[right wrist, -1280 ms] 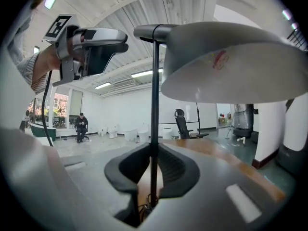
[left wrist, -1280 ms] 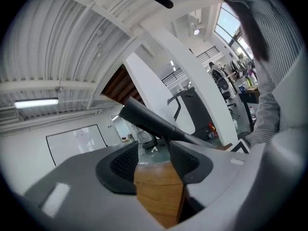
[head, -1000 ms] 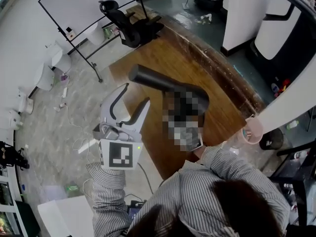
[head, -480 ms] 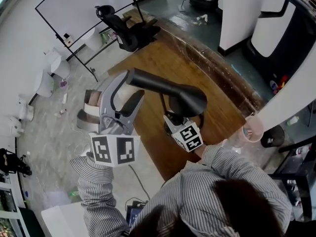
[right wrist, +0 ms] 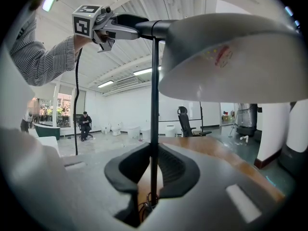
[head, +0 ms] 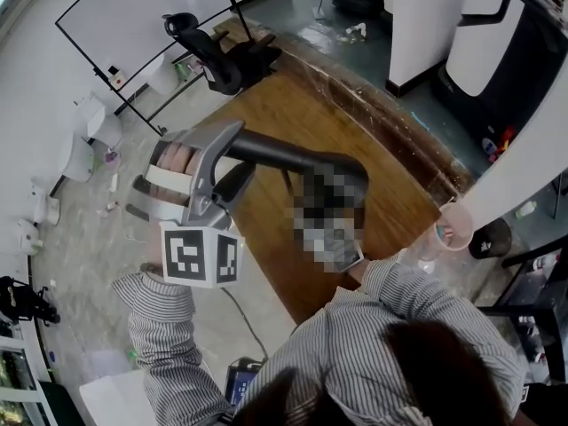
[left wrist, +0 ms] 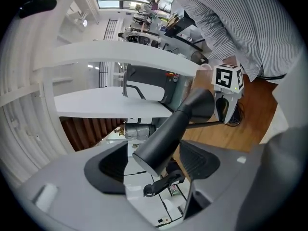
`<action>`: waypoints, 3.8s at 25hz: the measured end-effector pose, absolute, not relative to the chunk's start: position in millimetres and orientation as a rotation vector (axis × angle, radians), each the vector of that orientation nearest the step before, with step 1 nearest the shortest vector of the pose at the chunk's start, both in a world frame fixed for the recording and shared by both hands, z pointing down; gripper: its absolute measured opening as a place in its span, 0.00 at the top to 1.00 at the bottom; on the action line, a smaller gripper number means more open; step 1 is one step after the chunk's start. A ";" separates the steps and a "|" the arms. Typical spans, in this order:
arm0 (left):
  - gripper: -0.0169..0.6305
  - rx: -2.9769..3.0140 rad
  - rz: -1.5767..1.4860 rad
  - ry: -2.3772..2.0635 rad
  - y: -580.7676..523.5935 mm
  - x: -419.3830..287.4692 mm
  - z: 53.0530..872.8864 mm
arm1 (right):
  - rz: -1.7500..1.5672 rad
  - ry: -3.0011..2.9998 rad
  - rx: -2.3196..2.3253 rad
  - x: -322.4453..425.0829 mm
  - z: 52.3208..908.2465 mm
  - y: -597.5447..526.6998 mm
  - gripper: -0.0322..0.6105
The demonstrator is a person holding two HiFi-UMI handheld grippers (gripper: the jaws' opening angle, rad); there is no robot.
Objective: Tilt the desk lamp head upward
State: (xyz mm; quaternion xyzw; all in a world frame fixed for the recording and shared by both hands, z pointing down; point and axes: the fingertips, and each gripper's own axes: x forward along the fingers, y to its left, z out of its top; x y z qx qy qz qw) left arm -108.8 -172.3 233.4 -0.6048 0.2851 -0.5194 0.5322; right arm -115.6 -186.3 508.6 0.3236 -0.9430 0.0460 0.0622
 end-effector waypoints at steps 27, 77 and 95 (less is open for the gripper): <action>0.49 -1.466 -1.178 0.767 -183.6 -117.7 240.9 | 0.159 -2.853 0.986 -116.8 510.3 -189.1 0.87; 0.49 -1.855 -0.603 1.470 -176.9 -148.6 276.4 | 0.163 -2.854 1.001 -116.4 509.3 -187.3 0.87; 0.53 -2.079 -0.381 1.570 -177.5 -149.9 291.7 | 0.183 -2.850 1.015 -116.2 507.7 -189.8 0.87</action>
